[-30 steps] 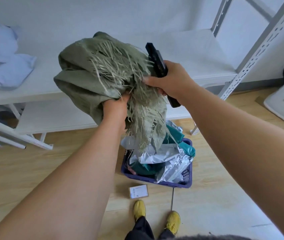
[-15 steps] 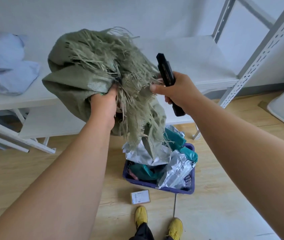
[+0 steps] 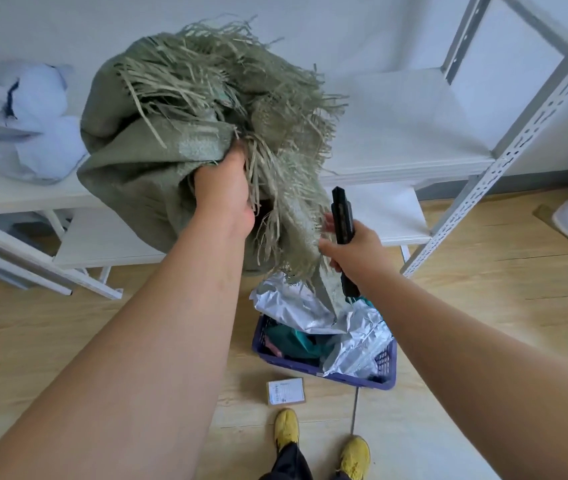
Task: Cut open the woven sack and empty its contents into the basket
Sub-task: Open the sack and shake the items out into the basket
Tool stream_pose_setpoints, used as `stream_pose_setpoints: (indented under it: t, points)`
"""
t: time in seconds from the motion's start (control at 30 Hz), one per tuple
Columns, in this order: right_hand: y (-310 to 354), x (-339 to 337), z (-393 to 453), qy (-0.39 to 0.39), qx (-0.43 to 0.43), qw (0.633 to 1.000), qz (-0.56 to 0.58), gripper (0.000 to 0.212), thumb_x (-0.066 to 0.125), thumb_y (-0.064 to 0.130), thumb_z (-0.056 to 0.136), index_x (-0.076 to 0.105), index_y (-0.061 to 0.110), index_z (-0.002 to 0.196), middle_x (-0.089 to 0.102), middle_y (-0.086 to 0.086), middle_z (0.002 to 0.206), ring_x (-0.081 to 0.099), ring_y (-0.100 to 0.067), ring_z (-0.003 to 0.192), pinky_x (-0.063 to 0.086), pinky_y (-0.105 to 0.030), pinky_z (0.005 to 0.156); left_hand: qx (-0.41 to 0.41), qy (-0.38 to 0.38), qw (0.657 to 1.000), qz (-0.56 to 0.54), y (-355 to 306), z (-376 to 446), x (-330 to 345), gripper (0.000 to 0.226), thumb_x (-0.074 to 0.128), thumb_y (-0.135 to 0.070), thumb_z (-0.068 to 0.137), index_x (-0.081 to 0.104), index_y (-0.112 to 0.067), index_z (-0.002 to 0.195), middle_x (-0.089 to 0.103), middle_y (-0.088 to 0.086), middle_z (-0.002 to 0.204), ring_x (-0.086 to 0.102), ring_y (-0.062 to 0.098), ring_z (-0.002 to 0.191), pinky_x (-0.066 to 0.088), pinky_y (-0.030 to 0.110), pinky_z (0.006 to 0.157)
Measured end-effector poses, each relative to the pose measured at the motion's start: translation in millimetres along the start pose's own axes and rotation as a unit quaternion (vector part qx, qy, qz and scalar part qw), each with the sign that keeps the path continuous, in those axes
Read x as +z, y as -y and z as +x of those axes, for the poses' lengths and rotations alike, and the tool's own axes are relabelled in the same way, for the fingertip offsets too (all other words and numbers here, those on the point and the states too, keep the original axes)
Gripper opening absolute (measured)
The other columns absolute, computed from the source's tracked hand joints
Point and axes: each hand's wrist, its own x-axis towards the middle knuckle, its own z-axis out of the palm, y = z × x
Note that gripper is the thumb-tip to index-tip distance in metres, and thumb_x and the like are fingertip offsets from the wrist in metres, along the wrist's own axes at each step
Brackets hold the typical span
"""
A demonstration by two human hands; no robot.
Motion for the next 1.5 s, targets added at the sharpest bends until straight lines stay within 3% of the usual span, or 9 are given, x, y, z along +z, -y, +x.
stream_pose_setpoints:
  t: [0.13,0.27,0.43,0.6,0.7,0.83,1.0,1.23,1.5]
  points:
    - [8,-3,4,-0.035,0.005,0.999,0.037,0.009,0.07,0.012,0.086,0.061,0.014,0.084,0.061,-0.009,0.071,0.052,-0.018,0.051,0.048,-0.031,0.055,0.004,0.022,1.0,-0.005,0,0,3,0.035,0.071,-0.026,0.085,0.064,-0.011,0.116,0.072,0.008,0.111,0.069,0.028,0.099,0.055,0.051,0.09]
    - [5,-23,3,-0.06,-0.025,0.993,0.101,0.028,0.08,0.03,0.08,0.066,0.019,0.102,0.068,0.006,0.084,0.055,-0.008,0.051,0.048,-0.023,0.053,-0.002,0.0,1.0,-0.018,-4,6,0,0.042,0.073,-0.031,0.08,0.063,-0.014,0.118,0.07,0.009,0.114,0.067,0.027,0.101,0.055,0.053,0.089]
    - [-82,-28,0,-0.198,0.197,0.96,0.017,0.034,0.078,0.034,0.076,0.065,0.015,0.101,0.069,-0.006,0.089,0.068,-0.025,0.08,0.058,-0.045,0.079,0.018,0.017,0.999,-0.042,-19,-2,25,0.036,0.071,-0.025,0.085,0.065,-0.011,0.117,0.071,0.008,0.112,0.071,0.028,0.094,0.059,0.049,0.083]
    - [-129,-14,-12,-0.128,0.346,0.929,-0.025,0.04,0.078,0.036,0.069,0.064,0.004,0.089,0.072,-0.012,0.081,0.067,-0.03,0.076,0.053,-0.034,0.058,0.007,0.026,0.998,-0.049,-32,-4,43,0.033,0.068,-0.025,0.087,0.065,-0.012,0.118,0.072,0.007,0.11,0.071,0.027,0.094,0.059,0.049,0.081]
    - [-134,-9,-4,-0.115,0.378,0.918,0.031,0.04,0.08,0.036,0.065,0.064,0.004,0.084,0.072,-0.011,0.074,0.066,-0.029,0.069,0.055,-0.037,0.068,0.002,0.021,0.999,-0.043,-37,-4,44,0.033,0.068,-0.026,0.088,0.065,-0.013,0.118,0.073,0.006,0.109,0.072,0.025,0.092,0.06,0.049,0.08]
    - [-120,-14,2,-0.15,0.368,0.91,0.12,0.009,0.065,0.006,0.08,0.06,0.001,0.085,0.061,-0.013,0.07,0.054,-0.025,0.057,0.045,-0.031,0.058,-0.008,0.001,1.0,-0.025,-40,0,32,0.031,0.065,-0.026,0.09,0.065,-0.014,0.118,0.073,0.004,0.109,0.071,0.022,0.091,0.061,0.04,0.077]
    - [-85,-8,9,-0.189,0.232,0.953,0.05,0.017,0.06,0.016,0.084,0.06,0.009,0.1,0.068,-0.013,0.079,0.06,-0.023,0.058,0.053,-0.035,0.065,0.012,-0.074,0.997,0.001,-34,7,6,0.021,0.063,-0.021,0.091,0.062,-0.012,0.11,0.067,0.004,0.118,0.064,0.022,0.094,0.056,0.043,0.089]
    - [-19,6,14,-0.119,0.067,0.991,0.013,0.009,0.058,0.01,0.087,0.054,0.014,0.093,0.062,-0.011,0.072,0.057,-0.007,0.041,0.046,-0.025,0.049,0.088,-0.14,0.978,0.13,-8,22,-23,0.043,0.064,-0.036,0.09,0.062,-0.009,0.123,0.064,0.002,0.126,0.06,0.025,0.113,0.048,0.04,0.102]
    - [31,2,27,-0.072,0.022,0.997,0.003,0.017,0.058,0.002,0.083,0.061,0.002,0.1,0.054,-0.009,0.061,0.05,-0.021,0.048,0.048,-0.033,0.056,0.041,-0.121,0.982,0.141,17,20,-31,0.04,0.066,-0.033,0.091,0.06,-0.006,0.12,0.065,0.012,0.122,0.059,0.035,0.117,0.048,0.04,0.097]
